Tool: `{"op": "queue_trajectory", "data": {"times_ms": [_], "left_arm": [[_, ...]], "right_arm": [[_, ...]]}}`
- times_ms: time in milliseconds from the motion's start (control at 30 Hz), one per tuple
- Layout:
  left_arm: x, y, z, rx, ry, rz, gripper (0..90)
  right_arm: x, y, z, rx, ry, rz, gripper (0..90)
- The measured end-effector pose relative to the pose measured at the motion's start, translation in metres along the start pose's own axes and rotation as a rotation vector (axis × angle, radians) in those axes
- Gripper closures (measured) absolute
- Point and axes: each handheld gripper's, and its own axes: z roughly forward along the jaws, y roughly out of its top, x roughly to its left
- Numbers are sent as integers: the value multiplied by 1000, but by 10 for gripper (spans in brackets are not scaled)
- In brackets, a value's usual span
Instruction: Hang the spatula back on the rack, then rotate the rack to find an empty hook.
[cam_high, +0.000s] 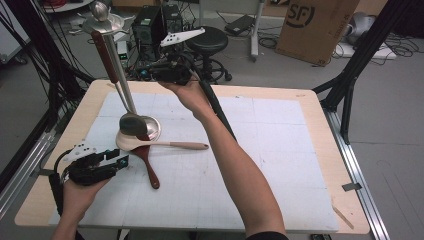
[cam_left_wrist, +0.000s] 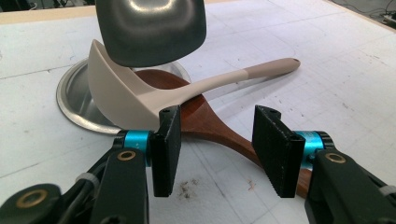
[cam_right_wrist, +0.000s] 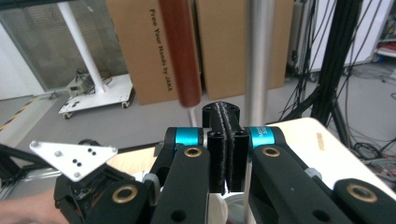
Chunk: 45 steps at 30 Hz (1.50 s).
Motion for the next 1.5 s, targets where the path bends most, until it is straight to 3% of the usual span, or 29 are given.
{"op": "queue_trajectory", "data": {"times_ms": [400, 1167, 1500], "left_arm": [[1, 0, -1, 0, -2, 1, 524], [0, 0, -1, 0, 1, -1, 525], [0, 0, -2, -1, 2, 1, 525]], "right_arm": [[-4, 30, -8, -18, -17, -46, 896], [-3, 30, -4, -2, -9, -49, 896], [-2, 32, -7, -26, -22, -63, 896]]}}
